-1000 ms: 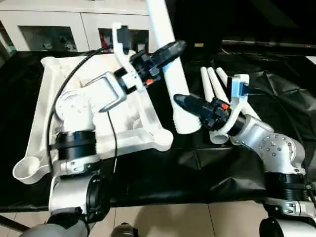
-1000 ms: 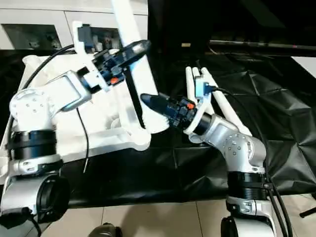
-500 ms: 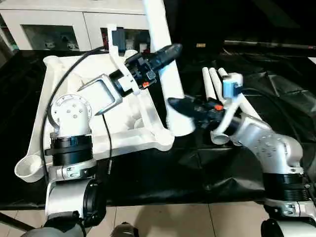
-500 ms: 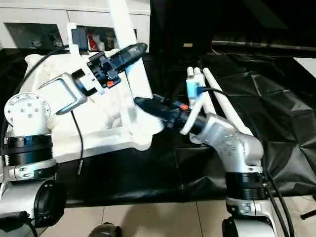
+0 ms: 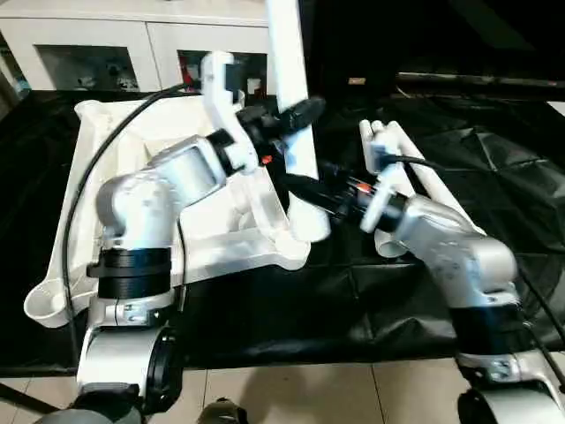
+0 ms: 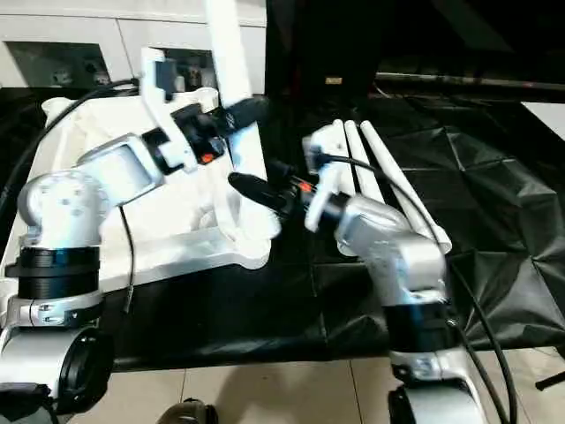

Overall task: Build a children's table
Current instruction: Pick table leg

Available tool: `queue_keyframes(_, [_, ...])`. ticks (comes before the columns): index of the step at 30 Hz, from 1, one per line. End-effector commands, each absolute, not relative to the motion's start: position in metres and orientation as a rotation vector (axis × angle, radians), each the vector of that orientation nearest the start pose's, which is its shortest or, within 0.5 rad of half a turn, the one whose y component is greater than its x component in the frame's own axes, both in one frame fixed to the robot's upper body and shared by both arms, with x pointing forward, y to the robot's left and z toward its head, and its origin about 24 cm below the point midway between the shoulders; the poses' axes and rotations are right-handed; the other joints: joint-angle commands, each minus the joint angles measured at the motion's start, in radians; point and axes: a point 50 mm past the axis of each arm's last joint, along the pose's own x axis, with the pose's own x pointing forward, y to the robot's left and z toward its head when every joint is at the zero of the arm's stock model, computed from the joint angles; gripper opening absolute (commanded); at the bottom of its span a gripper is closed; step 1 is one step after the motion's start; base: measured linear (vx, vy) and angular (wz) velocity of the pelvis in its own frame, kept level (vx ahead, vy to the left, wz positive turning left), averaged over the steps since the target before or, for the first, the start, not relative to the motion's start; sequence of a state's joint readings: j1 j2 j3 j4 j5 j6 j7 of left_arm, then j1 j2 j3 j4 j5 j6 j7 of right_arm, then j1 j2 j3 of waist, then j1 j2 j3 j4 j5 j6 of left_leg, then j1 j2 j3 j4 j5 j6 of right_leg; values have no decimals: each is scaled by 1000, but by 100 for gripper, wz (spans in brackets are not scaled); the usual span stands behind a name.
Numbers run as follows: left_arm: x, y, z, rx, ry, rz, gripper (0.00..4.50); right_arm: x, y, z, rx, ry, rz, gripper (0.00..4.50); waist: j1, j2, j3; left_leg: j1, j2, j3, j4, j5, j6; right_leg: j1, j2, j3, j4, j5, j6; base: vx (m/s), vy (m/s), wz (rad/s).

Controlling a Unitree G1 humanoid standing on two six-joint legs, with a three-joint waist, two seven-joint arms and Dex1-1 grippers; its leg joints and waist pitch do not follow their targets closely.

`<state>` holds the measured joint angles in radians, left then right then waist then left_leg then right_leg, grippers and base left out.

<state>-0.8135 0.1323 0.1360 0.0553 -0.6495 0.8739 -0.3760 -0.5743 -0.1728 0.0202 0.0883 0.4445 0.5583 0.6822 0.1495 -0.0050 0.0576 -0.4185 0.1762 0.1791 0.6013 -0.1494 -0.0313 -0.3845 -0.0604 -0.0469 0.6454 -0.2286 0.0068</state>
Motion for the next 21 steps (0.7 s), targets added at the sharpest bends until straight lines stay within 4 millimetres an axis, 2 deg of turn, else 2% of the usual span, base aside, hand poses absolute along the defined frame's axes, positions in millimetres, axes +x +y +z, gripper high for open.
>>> queue_keyframes(1, [332,72,219,-318,43,-860,188,332,-97,148,154,43,842,351,-7,-5,-74,39,55,-25,-75,-162,-66,34,-87,44,-77,-45,-148,0,0,0])
queue_keyframes(3, [332,68,219,-265,26,-832,188,335,-90,140,57,92,802,351,-10,-3,-74,42,56,-25,-73,-149,-65,34,-84,43,-76,-32,-152,0,0,0])
queue_keyframes(4, [332,67,219,-247,19,-819,188,336,-89,138,24,105,785,351,-12,-8,-73,41,54,-22,-72,-143,-64,34,-83,44,-77,-29,-151,0,0,0])
queue_keyframes(6, [331,64,218,-206,6,-808,188,340,-86,131,-24,152,734,351,-13,-7,-72,40,51,-21,-72,-151,-63,34,-84,45,-80,-53,-148,0,0,0])
queue_keyframes(7, [331,63,218,-206,6,-808,188,340,-86,131,-24,152,734,335,-14,-7,-72,40,52,-21,-72,-157,-64,34,-84,46,-80,-59,-145,0,0,0])
queue_keyframes(8, [331,62,217,-196,4,-807,188,342,-86,129,-20,161,719,317,-14,-11,-72,40,52,-21,-72,-153,-60,35,-85,47,-79,-56,-142,0,0,0])
queue_keyframes(9, [331,62,217,-193,3,-804,188,343,-86,128,-9,163,710,317,-14,-8,-73,41,52,-21,-71,-151,-60,34,-84,46,-78,-47,-144,0,0,0])
queue_keyframes(10, [331,62,217,-191,0,-798,188,344,-86,128,-3,162,707,317,-16,-13,-74,40,52,-21,-71,-146,-58,35,-83,46,-77,-37,-146,0,0,0])
queue_keyframes(11, [332,63,217,-190,-3,-791,188,345,-86,129,1,160,706,298,-15,-11,-74,40,53,-22,-71,-144,-56,35,-84,45,-75,-30,-148,0,0,0])
queue_keyframes(12, [332,64,218,-188,-4,-785,188,345,-86,129,1,159,705,298,-15,-9,-75,41,53,-22,-70,-140,-55,34,-83,44,-74,-17,-150,0,0,0])
queue_keyframes(15, [334,67,218,-176,-11,-763,188,345,-85,129,3,157,708,275,-15,-10,-74,41,52,-21,-68,-128,-49,35,-82,45,-71,14,-154,0,0,0])
queue_keyframes(17, [335,68,218,-175,-12,-758,188,346,-85,130,5,155,711,247,-13,-10,-74,41,52,-20,-67,-131,-45,35,-83,45,-72,12,-157,0,0,0])
queue_keyframes(21, [337,70,218,-164,-18,-742,188,345,-84,131,23,152,724,223,-14,-7,-73,43,53,-21,-69,-150,-53,34,-82,45,-74,-8,-154,0,0,0])
